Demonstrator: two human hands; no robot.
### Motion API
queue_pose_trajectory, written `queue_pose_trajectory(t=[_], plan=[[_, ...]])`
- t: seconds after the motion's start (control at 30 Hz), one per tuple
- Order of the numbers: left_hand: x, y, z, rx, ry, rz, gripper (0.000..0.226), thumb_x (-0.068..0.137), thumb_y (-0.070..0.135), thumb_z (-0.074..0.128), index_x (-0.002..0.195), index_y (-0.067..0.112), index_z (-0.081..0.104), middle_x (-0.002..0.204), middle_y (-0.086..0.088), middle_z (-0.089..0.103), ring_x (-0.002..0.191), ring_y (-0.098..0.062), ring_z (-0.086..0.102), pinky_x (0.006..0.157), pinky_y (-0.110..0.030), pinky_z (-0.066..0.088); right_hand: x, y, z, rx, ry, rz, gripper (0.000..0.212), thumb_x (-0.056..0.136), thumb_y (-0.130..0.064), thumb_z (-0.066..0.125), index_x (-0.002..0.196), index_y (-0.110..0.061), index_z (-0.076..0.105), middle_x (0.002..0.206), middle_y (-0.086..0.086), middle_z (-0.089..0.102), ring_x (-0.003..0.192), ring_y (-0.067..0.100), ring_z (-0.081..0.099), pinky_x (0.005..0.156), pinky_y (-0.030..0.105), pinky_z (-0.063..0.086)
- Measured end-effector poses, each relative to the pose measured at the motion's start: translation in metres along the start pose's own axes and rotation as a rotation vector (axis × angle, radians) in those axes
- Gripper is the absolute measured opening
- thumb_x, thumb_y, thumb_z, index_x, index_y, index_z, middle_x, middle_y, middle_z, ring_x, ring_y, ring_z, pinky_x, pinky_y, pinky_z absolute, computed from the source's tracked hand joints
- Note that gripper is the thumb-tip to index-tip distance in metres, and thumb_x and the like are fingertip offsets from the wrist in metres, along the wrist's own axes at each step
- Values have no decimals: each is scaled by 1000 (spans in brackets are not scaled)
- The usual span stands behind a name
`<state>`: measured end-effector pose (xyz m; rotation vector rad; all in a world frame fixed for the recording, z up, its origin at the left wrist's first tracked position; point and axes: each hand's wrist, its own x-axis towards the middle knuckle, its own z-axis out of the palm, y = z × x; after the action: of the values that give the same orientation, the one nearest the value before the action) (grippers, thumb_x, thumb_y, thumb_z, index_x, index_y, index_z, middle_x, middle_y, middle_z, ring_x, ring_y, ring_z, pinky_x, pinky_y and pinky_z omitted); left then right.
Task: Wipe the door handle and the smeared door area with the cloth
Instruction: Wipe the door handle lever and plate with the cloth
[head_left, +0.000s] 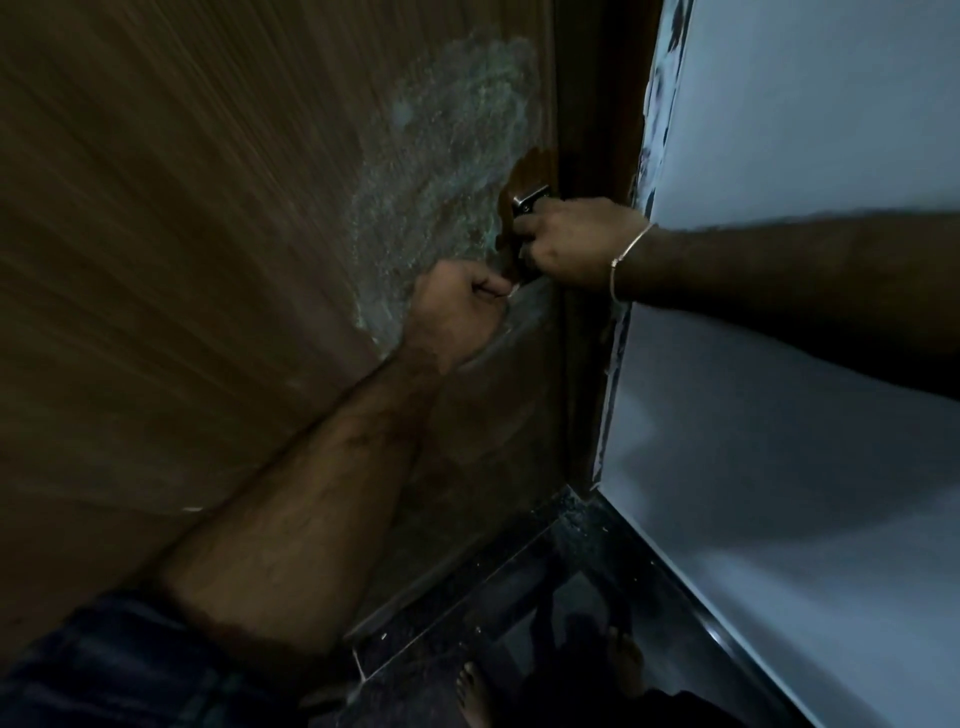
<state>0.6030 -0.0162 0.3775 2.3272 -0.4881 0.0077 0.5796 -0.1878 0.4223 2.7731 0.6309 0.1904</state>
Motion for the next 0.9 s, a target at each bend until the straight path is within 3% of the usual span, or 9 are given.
queue_pose_trajectory(t=[0.13,0.3,0.37,0.53,0.6,0.73,0.77,0.83,0.9], plan=[[0,0,-1,2,5,11,12,82,12,72,87,20,78,80,10,73,75,-5,66,76,-22,56,-1,7,6,131,89,166,31,96,-11,42,115,2,63,122,21,56,108,41,56,85,49,49],[-1,5,-2,17,0,-13,13,81,12,70,87,20,78,82,11,73,77,-7,67,74,-19,53,-10,8,14,115,131,18,31,96,-7,41,120,2,57,123,20,52,109,38,48,80,48,50],[-2,6,-4,8,-11,3,12,82,11,70,86,19,78,79,11,72,70,-2,63,73,-20,54,-10,10,16,184,145,53,30,95,-7,44,121,0,60,123,18,54,109,36,50,85,46,49],[-3,0,-4,-22,-19,57,13,82,11,69,84,19,78,73,15,68,64,4,60,65,-16,50,-5,-18,39,510,390,541,30,86,-2,55,113,-5,67,117,16,61,107,34,60,97,40,48],[-1,-2,-3,-31,-14,67,12,82,11,69,84,19,78,76,14,69,66,9,59,63,-11,48,0,-34,45,646,575,747,30,85,3,55,109,-5,70,113,16,66,104,30,62,100,29,46],[1,-8,-2,-30,-23,99,8,83,14,72,85,21,77,81,15,71,67,12,59,58,-2,45,12,-62,57,1036,968,1163,26,89,-3,56,109,-8,72,108,7,72,95,11,63,84,0,41],[1,-8,-2,-26,-27,109,8,83,15,72,83,22,76,77,17,70,63,12,59,55,1,44,12,-66,65,1181,1052,1286,24,90,-6,57,110,-10,71,107,4,72,95,9,63,84,3,45],[0,-10,0,-10,-30,144,10,83,14,72,80,24,74,69,17,68,59,13,58,51,0,43,17,-80,82,1547,1152,1484,23,91,-7,59,111,-9,70,106,2,71,93,12,66,85,21,56],[0,-10,2,21,-6,179,11,83,15,72,79,26,73,64,15,66,58,11,58,49,-2,43,23,-94,97,1630,1174,1506,23,90,-3,60,111,-5,69,105,1,70,91,11,65,82,16,55]])
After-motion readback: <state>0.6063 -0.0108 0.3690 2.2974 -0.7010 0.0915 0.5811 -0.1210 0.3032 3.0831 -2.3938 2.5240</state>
